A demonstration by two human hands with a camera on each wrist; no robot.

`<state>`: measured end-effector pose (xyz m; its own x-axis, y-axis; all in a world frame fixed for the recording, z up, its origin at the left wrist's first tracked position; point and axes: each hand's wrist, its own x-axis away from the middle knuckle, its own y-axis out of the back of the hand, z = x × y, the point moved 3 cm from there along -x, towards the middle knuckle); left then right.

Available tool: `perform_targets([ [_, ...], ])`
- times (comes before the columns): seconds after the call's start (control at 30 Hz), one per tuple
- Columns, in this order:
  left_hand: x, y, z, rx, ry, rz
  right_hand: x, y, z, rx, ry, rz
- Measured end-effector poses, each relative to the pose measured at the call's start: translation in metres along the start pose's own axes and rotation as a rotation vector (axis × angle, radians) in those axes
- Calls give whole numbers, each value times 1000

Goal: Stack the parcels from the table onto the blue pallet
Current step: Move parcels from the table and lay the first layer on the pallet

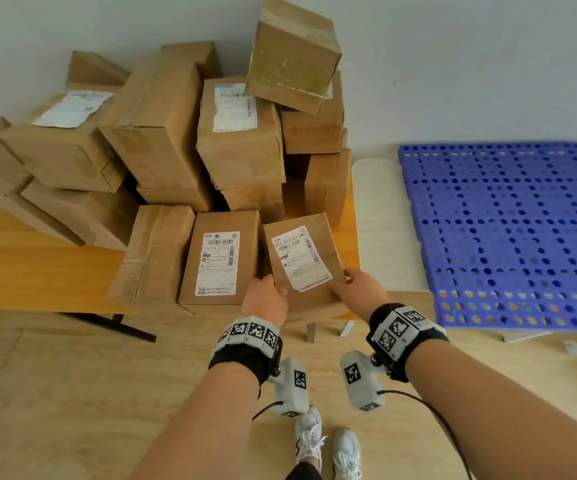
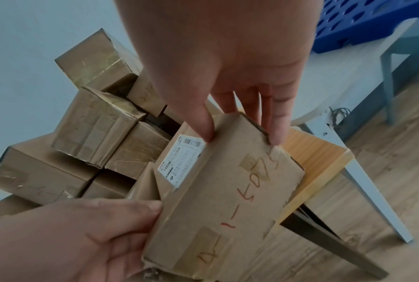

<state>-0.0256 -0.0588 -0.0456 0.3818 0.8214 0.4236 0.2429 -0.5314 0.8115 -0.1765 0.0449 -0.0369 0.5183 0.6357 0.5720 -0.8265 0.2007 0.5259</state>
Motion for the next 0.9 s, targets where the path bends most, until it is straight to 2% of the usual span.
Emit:
perform_targets([
  [0.2, 0, 0, -6, 200, 1, 89, 2, 7, -8, -91, -75, -24],
  [0.47, 14, 10, -46, 414, -114, 90, 17, 38, -30, -340, -152, -233],
  [0.73, 17, 2, -121, 424, -302, 153, 30, 102, -56, -547, -134, -389],
  [0.9, 2, -14, -173, 359, -354, 249, 15, 148, -72, -558, -91, -431],
])
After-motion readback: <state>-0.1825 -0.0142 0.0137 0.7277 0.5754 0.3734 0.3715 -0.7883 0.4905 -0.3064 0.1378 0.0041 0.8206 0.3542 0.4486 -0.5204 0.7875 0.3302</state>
